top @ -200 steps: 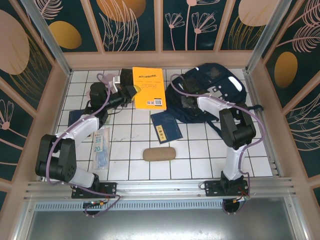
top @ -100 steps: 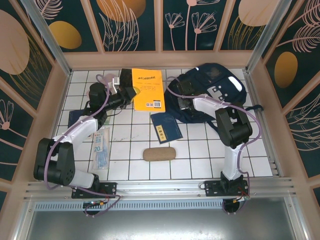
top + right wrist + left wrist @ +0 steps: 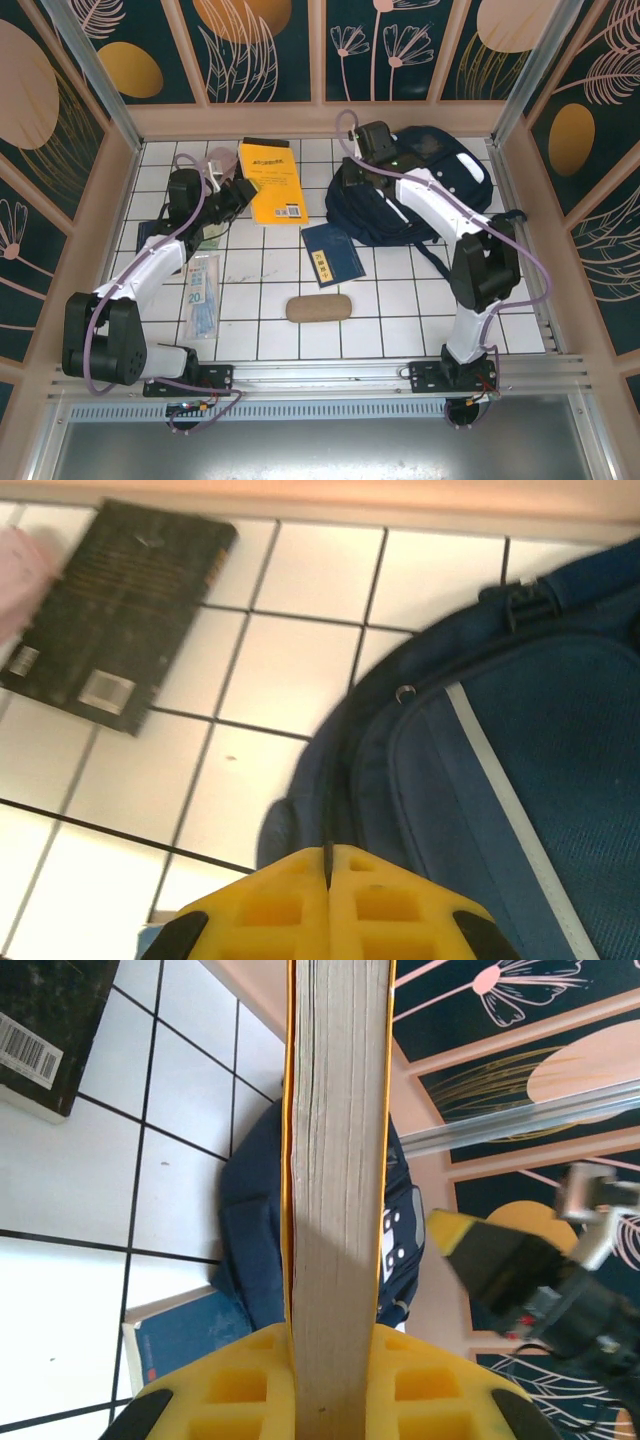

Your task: Pack the student bag

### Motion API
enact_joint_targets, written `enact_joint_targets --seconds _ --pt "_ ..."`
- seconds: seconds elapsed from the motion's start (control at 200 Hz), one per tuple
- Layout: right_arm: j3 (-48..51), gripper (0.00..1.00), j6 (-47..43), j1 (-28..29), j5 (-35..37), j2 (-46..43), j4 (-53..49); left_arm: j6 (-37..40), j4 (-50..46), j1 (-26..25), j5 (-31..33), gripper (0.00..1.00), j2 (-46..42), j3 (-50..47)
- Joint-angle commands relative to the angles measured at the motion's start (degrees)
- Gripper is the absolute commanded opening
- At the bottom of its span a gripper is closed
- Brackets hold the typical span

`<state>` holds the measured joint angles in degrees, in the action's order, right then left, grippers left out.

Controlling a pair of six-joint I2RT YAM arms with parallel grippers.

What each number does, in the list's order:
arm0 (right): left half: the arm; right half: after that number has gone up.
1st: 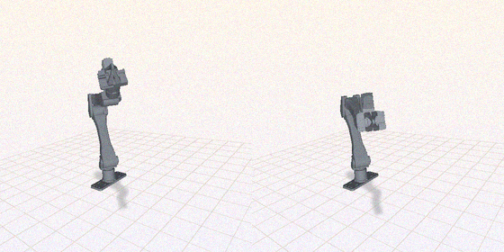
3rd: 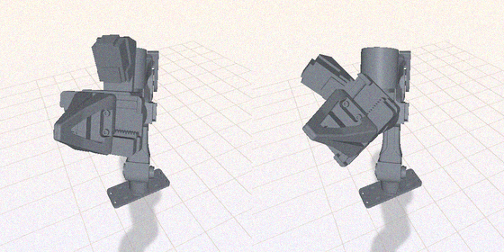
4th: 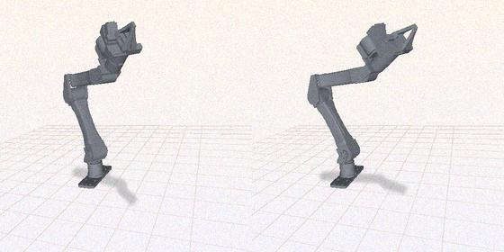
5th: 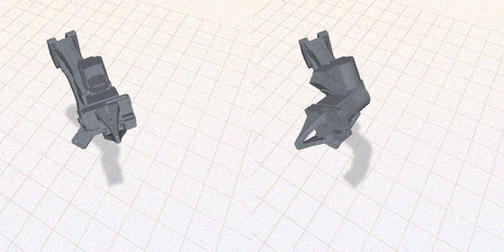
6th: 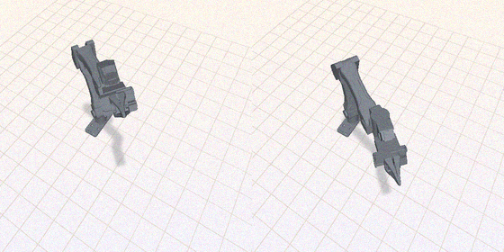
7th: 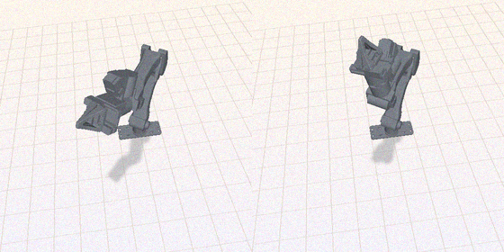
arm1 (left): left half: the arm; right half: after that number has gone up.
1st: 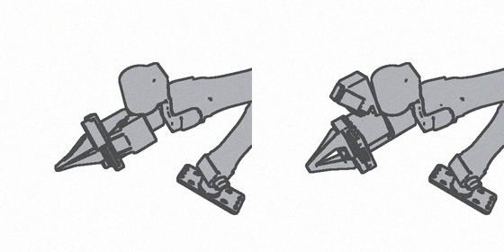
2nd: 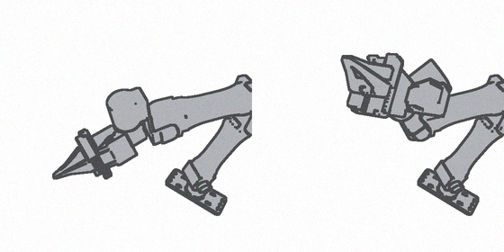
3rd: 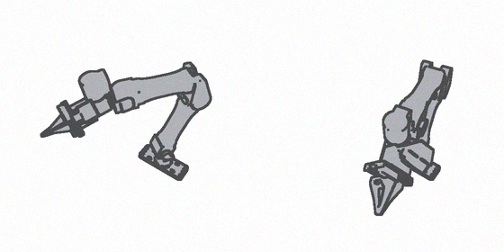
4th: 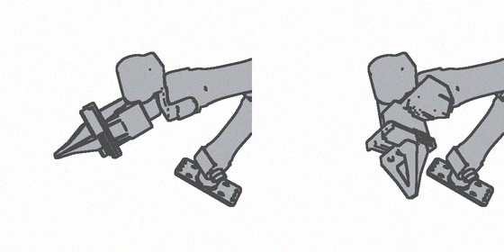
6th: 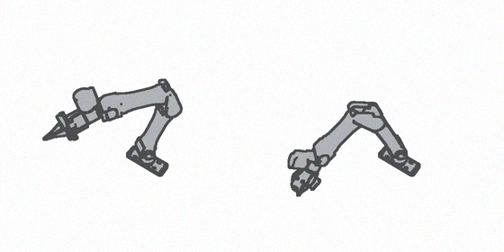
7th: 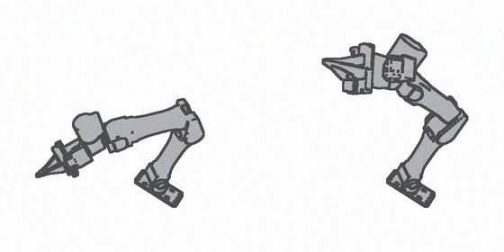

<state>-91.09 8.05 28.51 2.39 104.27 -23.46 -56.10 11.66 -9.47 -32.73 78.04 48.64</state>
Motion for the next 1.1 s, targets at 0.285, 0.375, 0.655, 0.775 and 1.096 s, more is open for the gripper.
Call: enact_joint_targets --seconds 0.285,0.375,0.655,0.775,1.096 --pt "-0.54 0.41 -4.24 -1.26 8.94 7.54 -6.84 1.75 4.42 0.07 -1.92 0.0 -0.7 -0.3" --pt "-0.76 0.41 -4.66 -2.57 10.32 9.96 -6.69 1.69 4.3 0.07 -2.4 0.0 -0.77 -0.11" --pt "0.16 0.46 -5.86 -4.22 8.66 14.31 -6.68 1.42 4.23 0.0 -2.2 0.0 -0.88 -0.45" --pt "2.17 0.53 -6.88 -3.76 8.78 14.4 -5.76 1.65 4.15 0.07 -2.17 0.0 -0.7 -0.45" --pt "8.98 0.58 -7.74 -1.43 17.6 13.07 -1.84 2.3 3.68 0.07 -2.79 0.0 0.12 0.05"
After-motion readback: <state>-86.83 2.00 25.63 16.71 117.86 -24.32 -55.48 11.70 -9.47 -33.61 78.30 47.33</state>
